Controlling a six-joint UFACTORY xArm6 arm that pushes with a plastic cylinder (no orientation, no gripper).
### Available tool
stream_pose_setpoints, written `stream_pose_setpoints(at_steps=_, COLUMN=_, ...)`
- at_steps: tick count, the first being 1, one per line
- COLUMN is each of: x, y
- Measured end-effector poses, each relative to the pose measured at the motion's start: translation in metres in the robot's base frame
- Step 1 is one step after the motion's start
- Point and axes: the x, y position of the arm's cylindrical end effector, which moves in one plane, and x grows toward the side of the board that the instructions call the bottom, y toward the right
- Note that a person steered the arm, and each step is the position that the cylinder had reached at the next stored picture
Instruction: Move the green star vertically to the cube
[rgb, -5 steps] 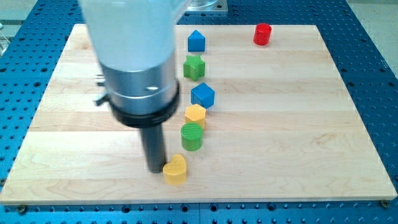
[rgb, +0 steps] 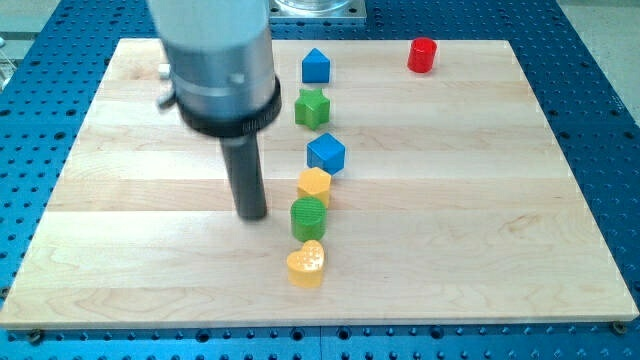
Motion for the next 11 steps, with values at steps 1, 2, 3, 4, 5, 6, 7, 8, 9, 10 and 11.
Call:
stream_pose_setpoints(at_steps=1, x=-0.058, y=0.0)
stream_pose_setpoints(at_steps=2, x=-0.092, y=0.013)
stream_pose_setpoints(at_steps=3, x=-0.124, y=0.05)
stream_pose_setpoints(at_steps=4, x=-0.126, y=0.096)
stream_pose_setpoints(at_steps=5, x=-0.097, y=0.163)
stream_pose_setpoints(at_steps=6, x=-0.039, y=0.158)
stream_pose_setpoints(at_steps=7, x=-0.013, y=0.157)
stream_pose_setpoints(at_steps=8, x=-0.024, y=0.136)
stream_pose_setpoints(at_steps=9, x=-0.029, y=0.13)
stream_pose_setpoints(at_steps=10, x=-0.03, y=0.119)
stream_pose_setpoints(at_steps=11, x=-0.033, y=0.106)
